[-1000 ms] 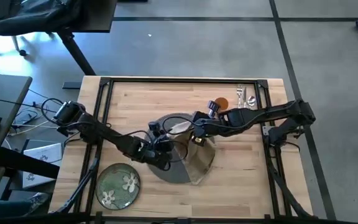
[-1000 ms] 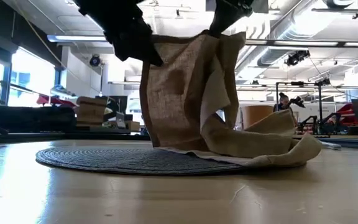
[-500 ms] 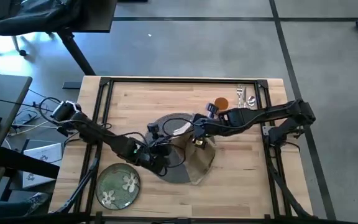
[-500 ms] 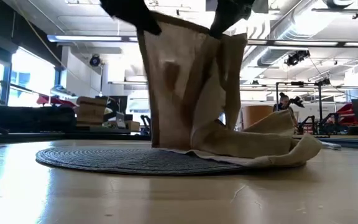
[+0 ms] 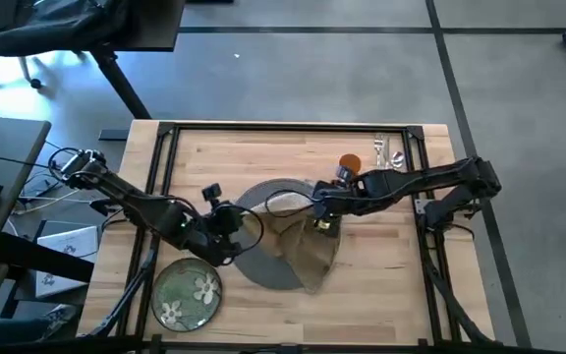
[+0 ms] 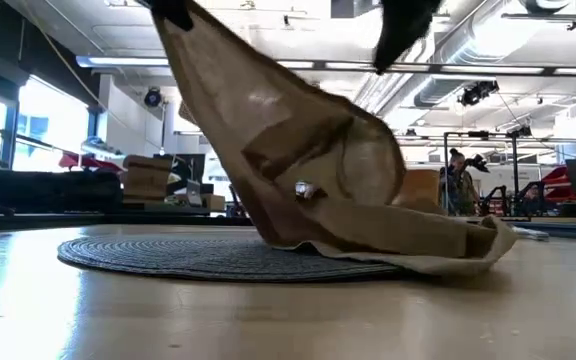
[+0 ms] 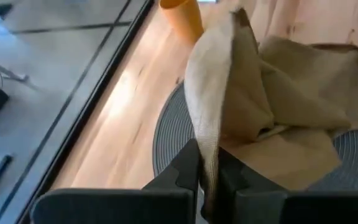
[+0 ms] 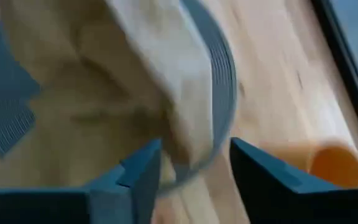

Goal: Set table place
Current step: Fold the brown napkin

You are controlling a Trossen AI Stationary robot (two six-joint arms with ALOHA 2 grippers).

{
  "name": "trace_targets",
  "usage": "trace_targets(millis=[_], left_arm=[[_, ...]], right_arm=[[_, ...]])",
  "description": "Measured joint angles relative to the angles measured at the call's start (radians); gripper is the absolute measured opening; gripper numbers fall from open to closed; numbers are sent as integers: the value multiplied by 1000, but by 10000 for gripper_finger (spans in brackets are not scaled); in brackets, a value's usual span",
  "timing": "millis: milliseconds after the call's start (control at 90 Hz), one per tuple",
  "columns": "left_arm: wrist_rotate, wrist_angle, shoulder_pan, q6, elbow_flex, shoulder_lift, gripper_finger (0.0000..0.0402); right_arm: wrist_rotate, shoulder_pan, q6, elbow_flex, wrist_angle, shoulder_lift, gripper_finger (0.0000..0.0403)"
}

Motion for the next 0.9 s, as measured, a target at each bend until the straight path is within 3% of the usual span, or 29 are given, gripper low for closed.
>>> trace_targets(millis=[167, 278, 433, 678, 900], left_arm=[[-1, 7, -5, -3, 0, 0, 0], [-1, 9, -5, -1, 0, 0, 0], [1, 9, -6, 0, 0, 0, 0], [0, 14, -6, 24, 0, 0, 0], [-4, 16, -6, 19, 0, 0, 0]], right_arm=[[5, 57, -1, -141, 50, -3, 222], [-10, 77, -30, -290, 173, -3, 223], [-67, 55, 62, -463, 248, -11, 220], [22, -7, 65, -656, 620, -133, 220], [5, -80, 56, -836, 973, -174, 220]])
